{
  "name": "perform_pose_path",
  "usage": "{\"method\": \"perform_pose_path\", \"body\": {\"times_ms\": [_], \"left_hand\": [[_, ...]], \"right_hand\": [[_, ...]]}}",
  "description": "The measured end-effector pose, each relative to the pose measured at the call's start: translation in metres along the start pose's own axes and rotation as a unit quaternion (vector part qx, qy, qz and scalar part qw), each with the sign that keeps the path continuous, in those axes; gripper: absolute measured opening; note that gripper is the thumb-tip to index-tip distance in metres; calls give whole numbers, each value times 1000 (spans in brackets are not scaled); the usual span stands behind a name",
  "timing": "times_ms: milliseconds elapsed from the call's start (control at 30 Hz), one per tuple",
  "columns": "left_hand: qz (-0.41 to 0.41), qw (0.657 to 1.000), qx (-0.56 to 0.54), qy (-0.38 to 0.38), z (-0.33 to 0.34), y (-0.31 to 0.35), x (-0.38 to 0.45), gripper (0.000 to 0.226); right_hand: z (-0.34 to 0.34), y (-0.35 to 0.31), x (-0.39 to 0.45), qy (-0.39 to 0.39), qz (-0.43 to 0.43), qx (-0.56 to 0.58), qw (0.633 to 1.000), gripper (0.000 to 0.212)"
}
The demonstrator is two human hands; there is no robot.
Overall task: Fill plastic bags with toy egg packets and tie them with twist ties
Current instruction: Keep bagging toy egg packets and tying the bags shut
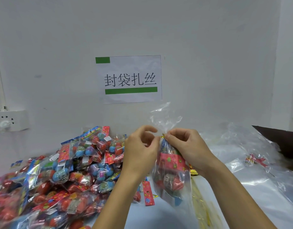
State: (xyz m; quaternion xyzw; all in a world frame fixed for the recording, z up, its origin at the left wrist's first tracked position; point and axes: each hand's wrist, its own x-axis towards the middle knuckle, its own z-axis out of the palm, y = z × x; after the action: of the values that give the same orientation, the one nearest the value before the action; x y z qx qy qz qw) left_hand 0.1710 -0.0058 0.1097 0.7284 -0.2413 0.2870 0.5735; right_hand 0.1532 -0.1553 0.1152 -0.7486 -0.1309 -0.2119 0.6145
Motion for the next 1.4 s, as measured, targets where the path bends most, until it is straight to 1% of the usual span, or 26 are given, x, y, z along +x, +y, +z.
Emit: {"method": "perform_pose_path", "body": {"times_ms": [67,133,200,267,367,633,733,800,933,1000,1067,1200,1300,1333,1400], "left_hand": [[-92,995,-40,16,0,-1,3,23],[-178,981,-75,11,-1,1,5,34],[-239,964,-116,-12,0,2,5,39],[-274,950,-150,-18,1,2,5,41],[-283,944,-170,-18,1,-2,5,36],[-263,950,-150,-84,-9,-9,5,22],[-240,956,-115,-124,-15,-13,6,21],[-210,964,-80,-145,-19,-15,6,19],[-105,980,56,-158,-24,-14,8,14],[-37,975,139,-168,-23,-15,8,14],[14,964,197,-177,-22,-15,7,12],[97,953,214,-192,-23,-14,6,13],[149,948,219,-177,-26,-13,6,15],[172,945,225,-165,-26,-13,6,15],[222,932,253,-131,-23,-13,5,13]], "right_hand": [[1,1,1,24,-7,-12,1000,21],[2,2,2,39,-17,-38,998,20],[3,3,2,42,-32,-66,996,19],[5,3,2,36,-46,-90,994,18],[8,4,3,14,-55,-122,991,16],[10,7,2,-3,-64,-159,985,17],[10,7,2,-13,-63,-173,983,16],[10,7,2,-20,-61,-184,981,16],[10,5,1,-42,-52,-217,974,19],[10,5,1,-55,-38,-237,969,19],[8,5,1,-66,-15,-242,968,20],[5,3,0,-80,17,-232,969,39],[4,0,-1,-74,33,-204,976,48],[4,-1,-1,-75,36,-189,978,47],[5,-3,-3,-72,39,-149,985,32]]}}
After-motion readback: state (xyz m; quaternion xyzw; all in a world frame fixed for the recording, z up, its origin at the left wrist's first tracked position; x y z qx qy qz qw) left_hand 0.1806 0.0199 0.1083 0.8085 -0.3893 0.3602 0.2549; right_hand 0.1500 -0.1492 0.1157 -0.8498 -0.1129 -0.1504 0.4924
